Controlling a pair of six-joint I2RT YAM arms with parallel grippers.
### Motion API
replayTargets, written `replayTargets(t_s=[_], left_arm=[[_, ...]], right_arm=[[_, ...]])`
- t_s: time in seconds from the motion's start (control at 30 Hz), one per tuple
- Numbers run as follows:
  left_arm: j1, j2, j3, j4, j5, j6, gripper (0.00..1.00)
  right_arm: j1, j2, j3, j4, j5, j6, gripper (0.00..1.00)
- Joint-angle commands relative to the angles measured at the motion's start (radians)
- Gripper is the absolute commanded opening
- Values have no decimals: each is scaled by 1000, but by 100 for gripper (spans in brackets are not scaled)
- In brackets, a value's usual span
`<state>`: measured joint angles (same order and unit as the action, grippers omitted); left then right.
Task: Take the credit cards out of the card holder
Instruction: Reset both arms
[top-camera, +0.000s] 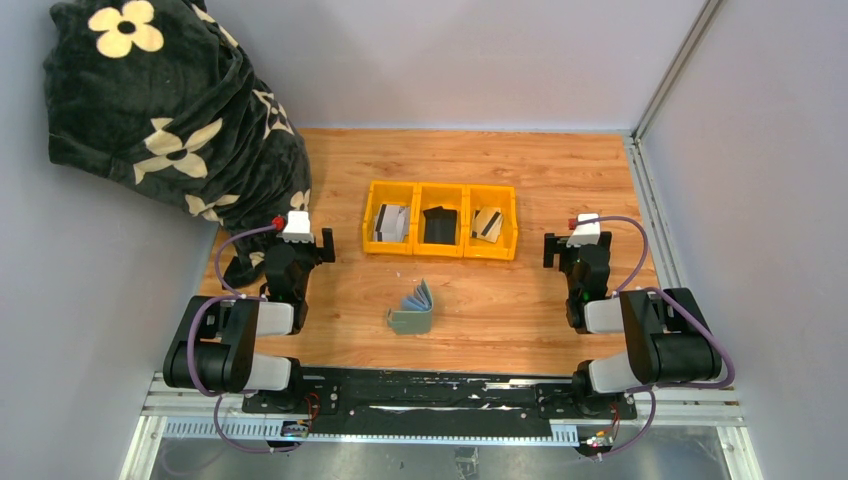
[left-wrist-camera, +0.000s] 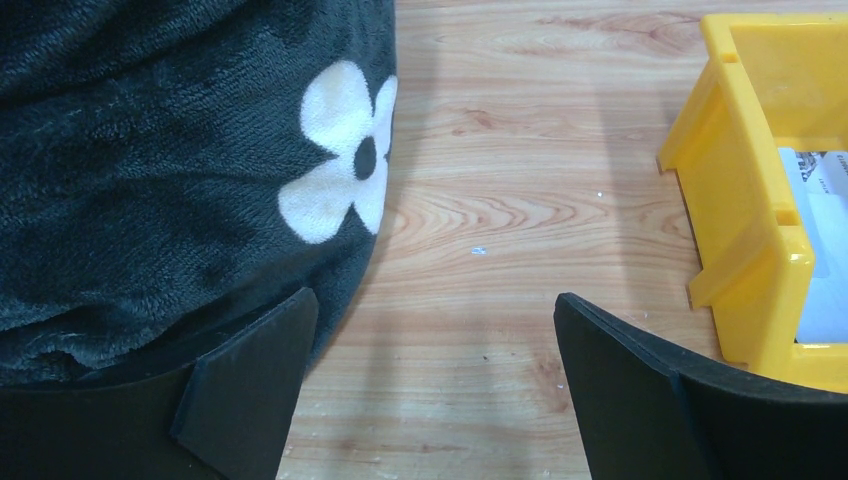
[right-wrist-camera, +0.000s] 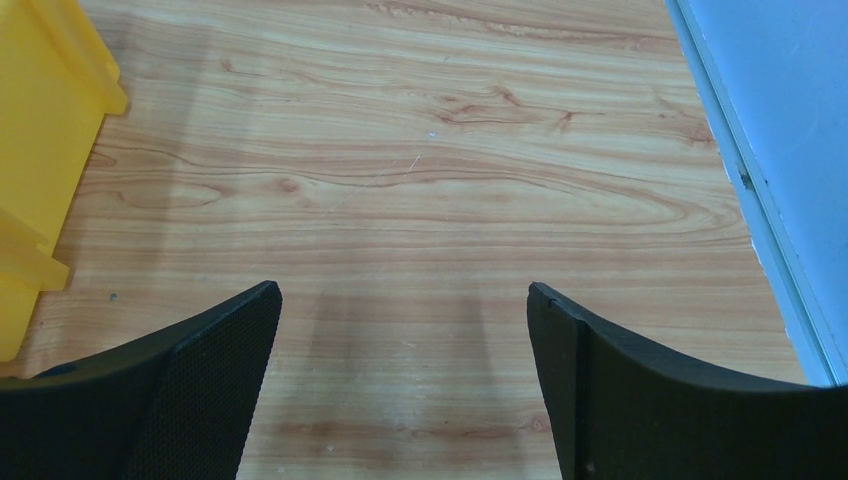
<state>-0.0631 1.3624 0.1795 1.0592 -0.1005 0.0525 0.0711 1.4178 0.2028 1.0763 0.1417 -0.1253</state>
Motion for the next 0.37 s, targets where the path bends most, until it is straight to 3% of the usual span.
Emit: replayTargets(t_s=[0.0, 0.33], left_arm=[[-4, 6, 17, 7, -15, 5, 100], [-4, 5, 18, 7, -14, 7, 100]], right_arm=[[-15, 6, 16, -11, -11, -11, 96], [-21, 7, 22, -21, -17, -3, 96]])
